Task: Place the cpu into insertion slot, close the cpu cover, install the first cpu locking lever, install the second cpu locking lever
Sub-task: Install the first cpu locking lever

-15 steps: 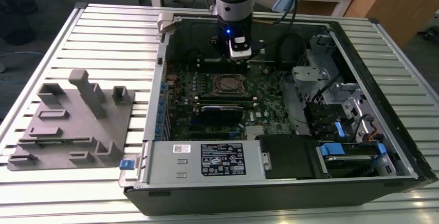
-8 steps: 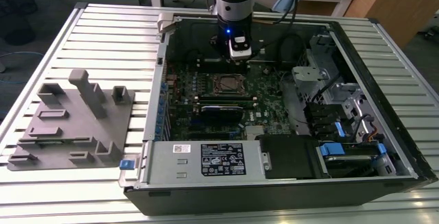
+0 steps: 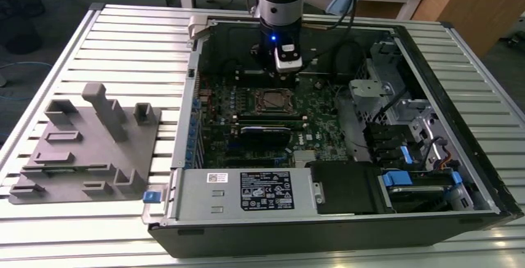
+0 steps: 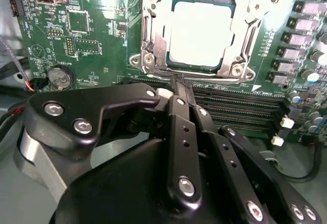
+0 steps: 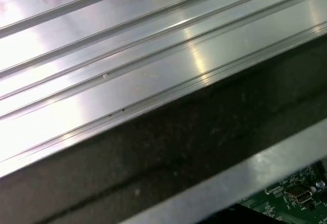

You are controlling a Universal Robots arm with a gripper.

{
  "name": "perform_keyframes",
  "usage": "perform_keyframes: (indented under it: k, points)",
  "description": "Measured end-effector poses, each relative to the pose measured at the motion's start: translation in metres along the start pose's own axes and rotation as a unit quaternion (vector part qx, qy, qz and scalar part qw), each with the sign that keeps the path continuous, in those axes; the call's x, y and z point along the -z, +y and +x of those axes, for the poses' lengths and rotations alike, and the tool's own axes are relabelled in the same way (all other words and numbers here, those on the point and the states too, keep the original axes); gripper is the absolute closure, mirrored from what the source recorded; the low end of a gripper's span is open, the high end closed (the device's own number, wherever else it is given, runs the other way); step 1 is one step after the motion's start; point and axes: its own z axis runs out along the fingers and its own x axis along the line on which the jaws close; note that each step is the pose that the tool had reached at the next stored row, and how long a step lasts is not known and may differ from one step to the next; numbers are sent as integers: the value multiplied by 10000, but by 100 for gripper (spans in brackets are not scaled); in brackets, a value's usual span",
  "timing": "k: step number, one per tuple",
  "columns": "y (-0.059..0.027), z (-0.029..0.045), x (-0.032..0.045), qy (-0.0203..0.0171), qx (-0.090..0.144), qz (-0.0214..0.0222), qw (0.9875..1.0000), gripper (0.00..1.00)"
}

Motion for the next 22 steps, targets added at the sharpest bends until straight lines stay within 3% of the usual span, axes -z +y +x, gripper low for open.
perform_keyframes:
  k: [5, 8, 15, 19, 22]
  points:
    - [-3, -1, 0, 30, 239, 9, 9997, 90]
    - [-4, 0, 0, 58, 494, 11, 9988, 90]
    - [-3, -1, -1, 64, 581, 11, 9983, 90]
    - [-4, 0, -6, 90, 930, -17, 9956, 90]
    - [-4, 0, -8, 129, 1173, -5, 9930, 90]
